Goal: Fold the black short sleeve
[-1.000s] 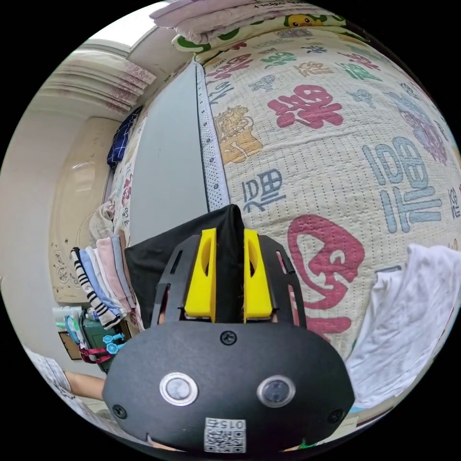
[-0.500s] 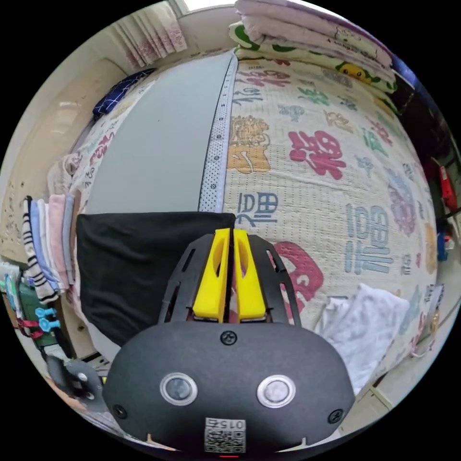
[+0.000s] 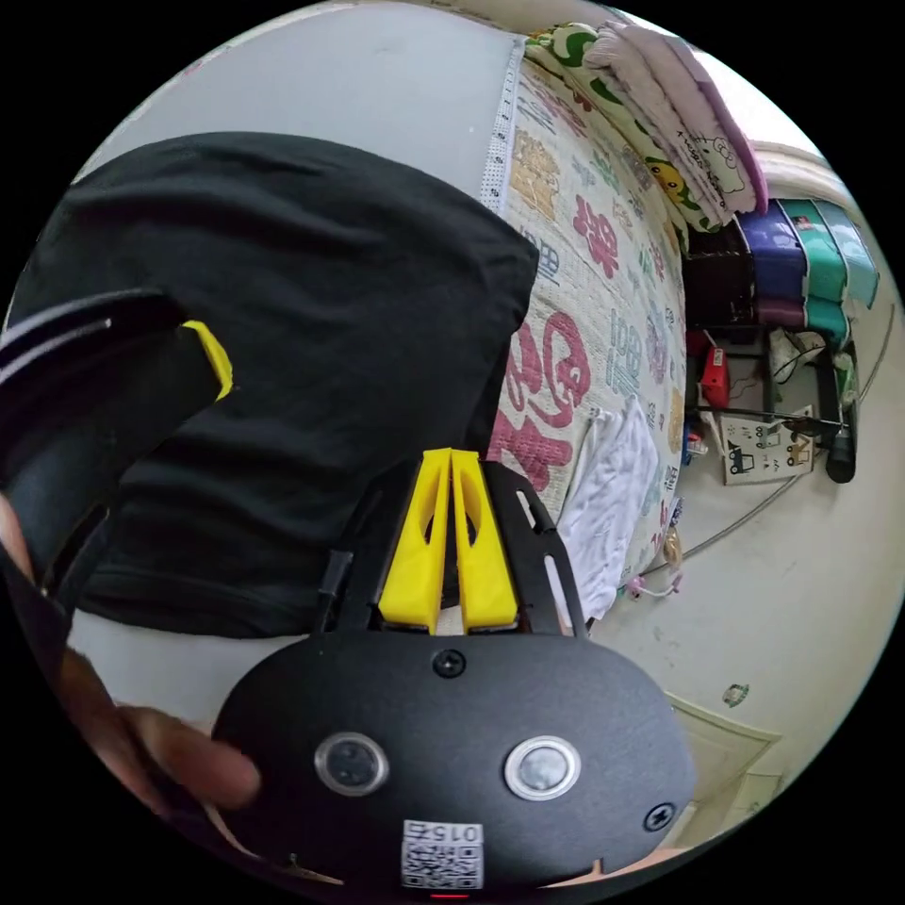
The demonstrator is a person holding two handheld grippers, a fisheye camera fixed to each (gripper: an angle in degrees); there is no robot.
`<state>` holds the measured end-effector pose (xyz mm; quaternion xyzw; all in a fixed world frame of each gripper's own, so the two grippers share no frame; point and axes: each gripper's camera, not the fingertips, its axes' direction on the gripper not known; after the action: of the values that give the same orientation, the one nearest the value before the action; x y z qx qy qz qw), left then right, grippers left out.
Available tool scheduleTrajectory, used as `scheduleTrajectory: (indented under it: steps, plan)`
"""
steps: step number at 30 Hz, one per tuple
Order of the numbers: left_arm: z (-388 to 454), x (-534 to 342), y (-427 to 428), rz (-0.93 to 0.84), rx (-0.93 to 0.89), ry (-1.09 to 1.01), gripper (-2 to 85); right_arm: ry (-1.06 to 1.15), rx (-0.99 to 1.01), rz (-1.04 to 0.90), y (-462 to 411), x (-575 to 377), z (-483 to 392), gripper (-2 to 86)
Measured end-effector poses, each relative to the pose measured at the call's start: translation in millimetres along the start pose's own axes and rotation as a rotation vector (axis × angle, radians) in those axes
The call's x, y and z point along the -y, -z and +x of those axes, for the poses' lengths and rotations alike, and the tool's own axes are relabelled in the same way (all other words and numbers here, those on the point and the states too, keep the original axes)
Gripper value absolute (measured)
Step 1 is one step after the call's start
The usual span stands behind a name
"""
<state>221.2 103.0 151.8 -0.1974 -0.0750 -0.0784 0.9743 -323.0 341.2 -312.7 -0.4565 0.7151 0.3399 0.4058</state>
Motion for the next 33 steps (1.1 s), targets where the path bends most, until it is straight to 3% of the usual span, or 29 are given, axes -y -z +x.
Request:
scheduleTrajectory:
  steps: [16, 33]
  plan:
    - [-10.5, -1.9, 23.5, -0.029, 0.103, -0.085, -0.9, 0.05, -0.124, -0.079, -138.3, -55.4, 4.9, -0.5]
    - [33.1, 13.2, 43.7, -0.088, 0.195, -0.197, -0.9, 0.002, -0.054, -0.121, -183.2, -84.1, 24.4, -0.5]
